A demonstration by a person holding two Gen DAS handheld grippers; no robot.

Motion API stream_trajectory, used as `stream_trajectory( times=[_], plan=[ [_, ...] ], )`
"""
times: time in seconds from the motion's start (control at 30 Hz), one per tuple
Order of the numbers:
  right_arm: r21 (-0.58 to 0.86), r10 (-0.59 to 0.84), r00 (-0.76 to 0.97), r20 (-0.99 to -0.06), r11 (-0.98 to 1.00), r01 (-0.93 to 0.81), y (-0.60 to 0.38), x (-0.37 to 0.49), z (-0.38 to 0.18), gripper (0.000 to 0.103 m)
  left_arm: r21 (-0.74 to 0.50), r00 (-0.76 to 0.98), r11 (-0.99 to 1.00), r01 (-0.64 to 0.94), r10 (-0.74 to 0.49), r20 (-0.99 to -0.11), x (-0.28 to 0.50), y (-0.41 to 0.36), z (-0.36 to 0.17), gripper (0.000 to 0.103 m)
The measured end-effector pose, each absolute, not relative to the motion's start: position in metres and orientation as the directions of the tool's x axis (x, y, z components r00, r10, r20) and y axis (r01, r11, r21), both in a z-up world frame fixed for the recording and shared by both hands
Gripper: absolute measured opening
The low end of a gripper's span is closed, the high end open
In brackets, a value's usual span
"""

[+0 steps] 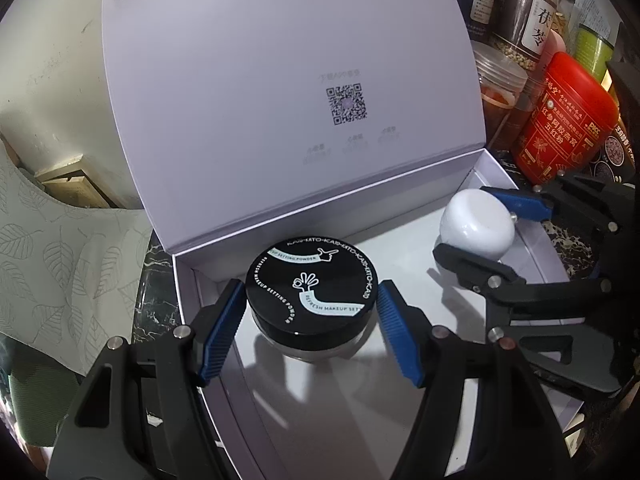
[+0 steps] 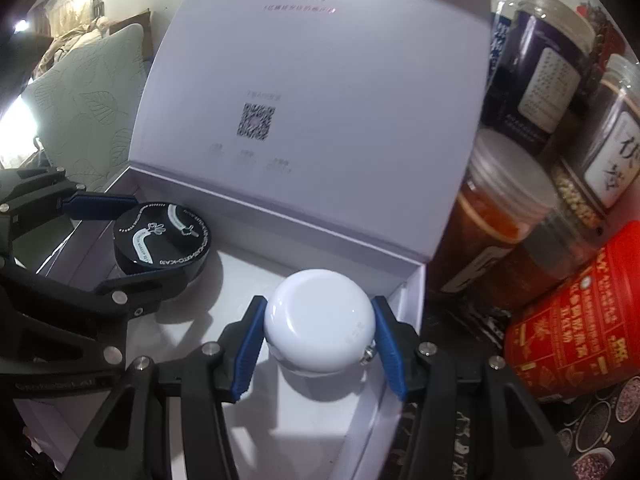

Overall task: Organize objects
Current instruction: 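Lower the black jar into the box with the left tool while the right tool places the white jar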

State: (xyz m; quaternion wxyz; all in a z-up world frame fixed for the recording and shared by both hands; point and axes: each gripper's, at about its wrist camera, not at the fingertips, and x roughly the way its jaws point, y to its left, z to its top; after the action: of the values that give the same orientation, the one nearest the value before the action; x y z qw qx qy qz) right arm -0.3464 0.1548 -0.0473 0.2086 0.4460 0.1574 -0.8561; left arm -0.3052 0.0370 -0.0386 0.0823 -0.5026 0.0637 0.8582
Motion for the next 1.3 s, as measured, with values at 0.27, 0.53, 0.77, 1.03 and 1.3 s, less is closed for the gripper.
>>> stream_trajectory(
  times=[0.27,0.53,0.77,1.03,1.3],
  plan=[
    [-0.119,-0.186,-0.509,-0.84,-0.853,0.508,0.151,-0.345,-0.052,0.053,0.028,-0.469,-0.978,-0.207,0.074,-0.88,-0.302,0.044,-0.043,0.066],
    [-0.112,-0.196,-0.505,-0.84,-0.85,0.515,0.15,-0.344,-0.052,0.055,0.033,-0.484,-0.978,-0.206,0.072,-0.872,-0.292,0.042,-0.04,0.066],
    [-0.114,-0.195,-0.506,-0.84,-0.849,0.516,0.15,-0.344,-0.05,0.055,0.031,-0.483,-0.978,-0.204,0.073,-0.873,-0.298,0.039,-0.04,0.066],
    [-0.106,-0.198,-0.506,-0.84,-0.853,0.51,0.148,-0.344,-0.047,0.055,0.025,-0.473,-0.981,-0.194,0.071,-0.878,-0.306,0.047,-0.032,0.066],
    [-0.163,-0.158,-0.585,-0.795,-0.874,0.458,0.152,-0.329,-0.021,0.059,0.039,-0.529,-0.984,-0.173,0.06,-0.846,-0.287,0.046,-0.005,0.066]
  ],
)
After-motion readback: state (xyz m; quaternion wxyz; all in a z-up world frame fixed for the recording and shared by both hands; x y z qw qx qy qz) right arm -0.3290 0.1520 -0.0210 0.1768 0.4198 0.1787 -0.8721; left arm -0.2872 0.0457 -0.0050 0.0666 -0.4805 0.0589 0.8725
